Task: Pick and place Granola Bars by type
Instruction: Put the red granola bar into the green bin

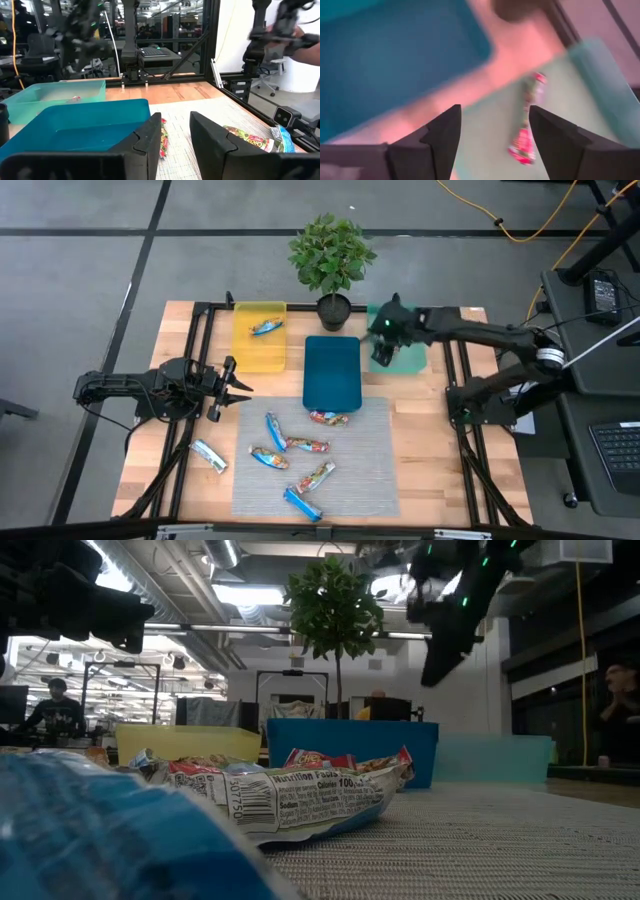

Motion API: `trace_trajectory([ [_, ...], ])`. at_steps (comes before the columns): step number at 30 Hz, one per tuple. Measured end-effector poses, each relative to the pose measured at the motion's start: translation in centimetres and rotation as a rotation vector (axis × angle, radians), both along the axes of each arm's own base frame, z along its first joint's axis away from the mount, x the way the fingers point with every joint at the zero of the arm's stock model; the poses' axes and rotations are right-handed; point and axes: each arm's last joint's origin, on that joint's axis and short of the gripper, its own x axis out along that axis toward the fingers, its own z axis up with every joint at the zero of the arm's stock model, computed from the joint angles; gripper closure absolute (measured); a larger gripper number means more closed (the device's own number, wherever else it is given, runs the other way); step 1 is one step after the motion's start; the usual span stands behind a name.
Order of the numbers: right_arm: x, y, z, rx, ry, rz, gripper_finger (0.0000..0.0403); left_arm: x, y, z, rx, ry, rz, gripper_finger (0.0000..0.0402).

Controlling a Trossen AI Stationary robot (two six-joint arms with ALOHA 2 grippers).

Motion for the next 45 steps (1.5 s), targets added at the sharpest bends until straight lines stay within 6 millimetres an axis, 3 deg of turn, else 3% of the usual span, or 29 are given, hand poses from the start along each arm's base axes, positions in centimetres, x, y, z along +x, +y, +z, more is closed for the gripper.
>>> trace_trajectory([
  [8,1.2,9.2,1.7,-0.01,-0.098,0.339,0.0167,0.0,0.0,0.0,0.0,0.0,0.0,0.0309],
  [14,2.1,15.8,0.9,-0.084,-0.098,0.562,0.0167,0.0,0.0,0.0,0.0,0.0,0.0,0.0305],
  [19,3.1,19.3,-0.3,-0.139,-0.126,0.647,0.0166,0.0,0.0,0.0,0.0,0.0,0.0,0.0305],
  [26,4.8,21.3,-2.9,-0.14,-0.108,0.705,0.0166,0.0,0.0,0.0,0.0,0.0,0.0,0.0308],
  [37,6.7,22.1,-8.2,-0.114,0.047,0.713,0.0166,0.0,0.0,0.0,0.0,0.0,0.0,0.0308],
  [45,7.5,22.4,-9.7,-0.112,0.06,0.709,0.0166,0.0,0.0,0.0,0.0,0.0,0.0,0.0304],
])
